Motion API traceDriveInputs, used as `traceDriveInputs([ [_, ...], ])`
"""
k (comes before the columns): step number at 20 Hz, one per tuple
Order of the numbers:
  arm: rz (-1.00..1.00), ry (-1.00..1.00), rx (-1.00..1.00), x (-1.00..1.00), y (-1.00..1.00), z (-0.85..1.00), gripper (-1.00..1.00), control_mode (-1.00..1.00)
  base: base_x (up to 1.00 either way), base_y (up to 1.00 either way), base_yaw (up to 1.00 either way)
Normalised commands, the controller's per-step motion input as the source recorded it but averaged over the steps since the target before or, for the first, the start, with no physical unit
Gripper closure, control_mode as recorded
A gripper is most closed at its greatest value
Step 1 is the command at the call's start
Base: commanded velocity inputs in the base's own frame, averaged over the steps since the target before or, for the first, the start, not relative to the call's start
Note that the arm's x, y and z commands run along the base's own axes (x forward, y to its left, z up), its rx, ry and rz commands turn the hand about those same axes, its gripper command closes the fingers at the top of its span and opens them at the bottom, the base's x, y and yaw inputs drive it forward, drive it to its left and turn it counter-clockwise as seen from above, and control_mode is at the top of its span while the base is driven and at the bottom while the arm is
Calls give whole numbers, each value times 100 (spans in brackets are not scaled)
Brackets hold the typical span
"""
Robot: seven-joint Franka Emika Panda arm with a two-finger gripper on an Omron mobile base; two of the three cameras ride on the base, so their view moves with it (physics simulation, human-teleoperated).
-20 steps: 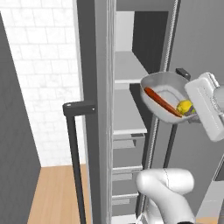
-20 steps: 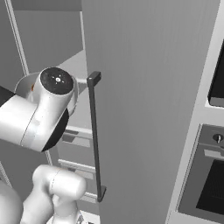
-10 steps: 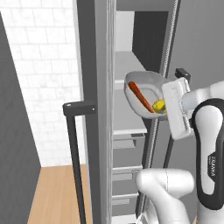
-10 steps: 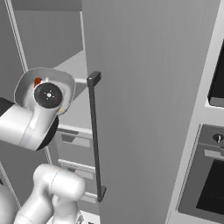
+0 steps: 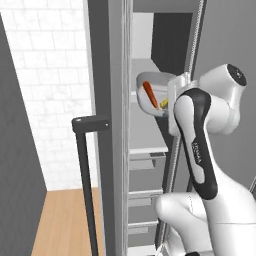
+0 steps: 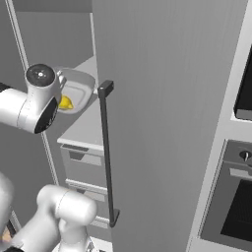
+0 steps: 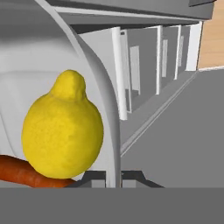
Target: Take the meat container that has the chicken drumstick and place it on the second highest rack of the freezer. Then take the vegetable container that has the carrot and lemon and place it on the highest rack of the freezer.
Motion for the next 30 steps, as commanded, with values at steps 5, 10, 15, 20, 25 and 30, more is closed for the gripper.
traceDriveInputs([
  [5,3,-15,-1,47,0,0,100,-100,0,0,0],
  [10,1,-39,-22,35,1,4,100,-100,0,0,0],
  [15,0,-5,-11,58,13,0,100,-100,0,0,0],
  [20,0,13,0,65,5,0,100,-100,0,0,0],
  [25,0,12,0,68,9,0,100,-100,0,0,0],
  [30,-7,12,0,81,10,0,100,-100,0,0,0],
])
